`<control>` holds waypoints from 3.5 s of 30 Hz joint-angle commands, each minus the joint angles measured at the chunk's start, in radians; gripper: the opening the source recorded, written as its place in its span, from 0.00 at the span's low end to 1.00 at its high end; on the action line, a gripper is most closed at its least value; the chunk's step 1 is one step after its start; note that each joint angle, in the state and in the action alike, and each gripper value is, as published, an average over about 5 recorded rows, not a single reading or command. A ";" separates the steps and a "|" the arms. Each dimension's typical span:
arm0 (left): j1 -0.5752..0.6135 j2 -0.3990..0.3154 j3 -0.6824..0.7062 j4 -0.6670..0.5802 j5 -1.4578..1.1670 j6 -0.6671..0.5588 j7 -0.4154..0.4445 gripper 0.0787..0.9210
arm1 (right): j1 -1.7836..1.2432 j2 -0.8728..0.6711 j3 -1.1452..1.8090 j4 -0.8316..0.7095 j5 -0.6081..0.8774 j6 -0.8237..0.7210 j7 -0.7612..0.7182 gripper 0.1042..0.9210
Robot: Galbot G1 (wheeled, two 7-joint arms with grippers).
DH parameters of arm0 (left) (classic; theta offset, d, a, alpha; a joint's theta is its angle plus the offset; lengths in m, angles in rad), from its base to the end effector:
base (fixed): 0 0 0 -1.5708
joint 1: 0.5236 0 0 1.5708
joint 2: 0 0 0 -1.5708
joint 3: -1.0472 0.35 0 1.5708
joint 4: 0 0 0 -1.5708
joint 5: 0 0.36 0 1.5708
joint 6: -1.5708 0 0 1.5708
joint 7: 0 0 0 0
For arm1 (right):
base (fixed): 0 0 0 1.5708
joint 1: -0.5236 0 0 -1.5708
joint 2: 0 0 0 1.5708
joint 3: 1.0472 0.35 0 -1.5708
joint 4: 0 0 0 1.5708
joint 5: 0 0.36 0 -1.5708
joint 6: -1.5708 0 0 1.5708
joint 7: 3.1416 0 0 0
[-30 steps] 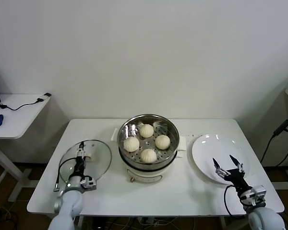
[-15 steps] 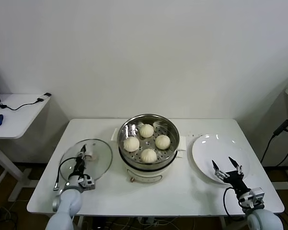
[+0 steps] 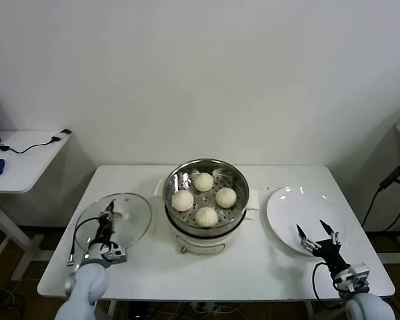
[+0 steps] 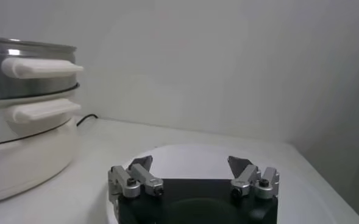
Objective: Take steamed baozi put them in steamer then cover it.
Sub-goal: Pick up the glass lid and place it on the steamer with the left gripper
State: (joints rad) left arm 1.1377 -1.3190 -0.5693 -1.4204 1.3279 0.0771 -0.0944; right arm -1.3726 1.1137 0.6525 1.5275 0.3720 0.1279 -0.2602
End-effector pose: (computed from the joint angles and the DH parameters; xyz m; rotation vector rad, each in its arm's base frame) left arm 0.3191 0.1164 -0.4177 0.0269 -2.0515 -2.1040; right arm 0.2396 -0.2028 -0.4055 0.2147 -2.9336 0.1265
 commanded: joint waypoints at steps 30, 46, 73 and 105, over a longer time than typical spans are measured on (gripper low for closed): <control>-0.093 0.274 0.535 -0.760 0.139 0.708 0.487 0.08 | 0.121 -0.031 -0.036 -0.107 -0.063 0.020 0.005 0.88; -0.292 -0.145 0.742 -0.448 0.359 0.708 0.553 0.08 | 0.129 -0.029 -0.026 -0.135 -0.069 0.035 0.005 0.88; -0.249 -0.290 0.708 -0.222 0.349 0.708 0.409 0.08 | 0.141 -0.023 -0.033 -0.141 -0.061 0.050 -0.005 0.88; -0.245 -0.273 0.697 -0.178 0.315 0.708 0.352 0.08 | 0.141 -0.010 -0.027 -0.148 -0.078 0.060 -0.019 0.88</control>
State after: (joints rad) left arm 0.8923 -1.5954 0.1288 -1.6055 1.6444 0.7363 0.2597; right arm -1.2323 1.1038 0.6251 1.3789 0.2953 0.1877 -0.2788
